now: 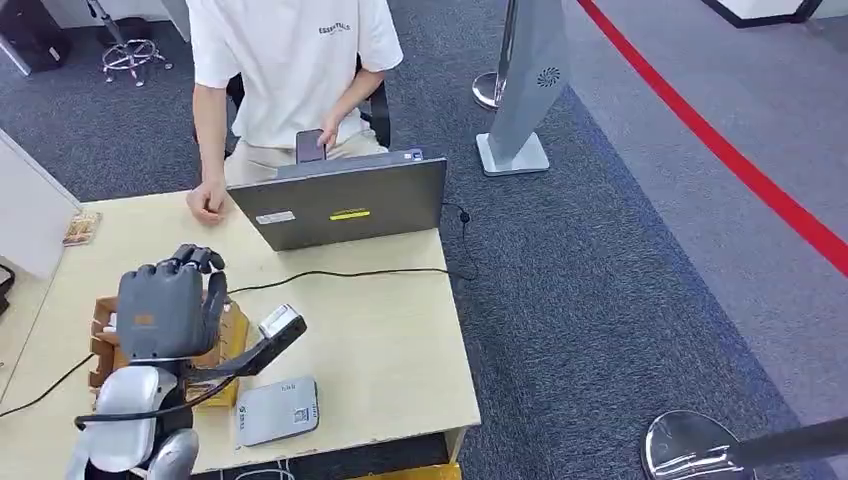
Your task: Pass the card to the sensor for recognition and then transmit it.
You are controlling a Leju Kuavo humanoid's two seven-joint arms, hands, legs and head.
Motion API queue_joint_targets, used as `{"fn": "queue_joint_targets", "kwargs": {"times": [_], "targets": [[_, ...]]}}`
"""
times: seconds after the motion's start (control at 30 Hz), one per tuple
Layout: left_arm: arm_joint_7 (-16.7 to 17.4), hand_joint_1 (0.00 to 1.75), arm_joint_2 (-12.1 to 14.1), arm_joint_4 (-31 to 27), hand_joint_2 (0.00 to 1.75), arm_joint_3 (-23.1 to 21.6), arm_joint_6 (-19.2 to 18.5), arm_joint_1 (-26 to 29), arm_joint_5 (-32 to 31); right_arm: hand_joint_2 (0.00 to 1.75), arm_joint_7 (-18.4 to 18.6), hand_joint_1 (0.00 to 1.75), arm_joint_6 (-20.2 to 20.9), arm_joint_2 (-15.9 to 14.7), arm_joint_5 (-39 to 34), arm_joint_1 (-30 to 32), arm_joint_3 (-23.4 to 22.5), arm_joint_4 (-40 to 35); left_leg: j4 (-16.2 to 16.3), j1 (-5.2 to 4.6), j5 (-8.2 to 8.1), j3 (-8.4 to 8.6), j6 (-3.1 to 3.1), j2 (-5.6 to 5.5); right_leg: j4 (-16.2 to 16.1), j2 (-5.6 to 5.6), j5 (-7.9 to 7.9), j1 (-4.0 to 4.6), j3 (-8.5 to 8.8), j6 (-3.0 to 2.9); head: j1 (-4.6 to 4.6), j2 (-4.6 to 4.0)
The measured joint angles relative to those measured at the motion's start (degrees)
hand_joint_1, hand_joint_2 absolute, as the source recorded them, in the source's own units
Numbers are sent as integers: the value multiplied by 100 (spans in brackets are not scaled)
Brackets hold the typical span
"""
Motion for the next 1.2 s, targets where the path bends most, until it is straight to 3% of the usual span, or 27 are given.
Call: {"fn": "queue_joint_targets", "kwargs": {"times": [0.13, 0.43, 0.53, 0.7, 0.8, 1.2], "targets": [[-2, 175, 127, 61, 175, 92, -35, -660, -55, 175, 35, 0, 2, -13, 83, -17, 92, 26, 0, -1, 0, 2, 0, 4, 0, 7, 1, -1, 3, 0, 2, 0], [90, 175, 247, 144, 175, 129, 31, -1049, -319, 175, 90, 0, 22, -35, 140, -19, 188, 72, 0, 0, 0, -4, 0, 2, -1, 4, 1, 0, -3, 0, 4, 0], [208, 175, 519, 486, 175, 256, 202, -1606, -514, 175, 105, 0, 55, -52, 227, -20, 282, 83, 0, 1, 4, -1, -5, 1, 3, 3, 2, 0, -2, -2, 4, 0], [422, 175, 1237, 1284, 175, 299, 354, -2543, -529, 175, 2, 0, 63, -96, 308, 35, 402, 133, 0, 5, 12, 4, -12, 7, 7, 12, 7, 4, -5, -10, 2, 0], [487, 175, 1416, 1650, 175, 299, 291, -2890, -529, 175, 59, 0, 70, -116, 385, 38, 461, 159, 0, 5, 12, 2, -12, 7, 8, 13, 7, 4, -5, -9, 2, 0], [501, 175, 1438, 2090, 175, 299, 188, -3183, -531, 175, 9, 0, 72, -125, 391, 39, 559, 162, 0, 1, 10, -2, -9, 7, 4, 13, 8, 1, -6, -8, 2, 0]]}}
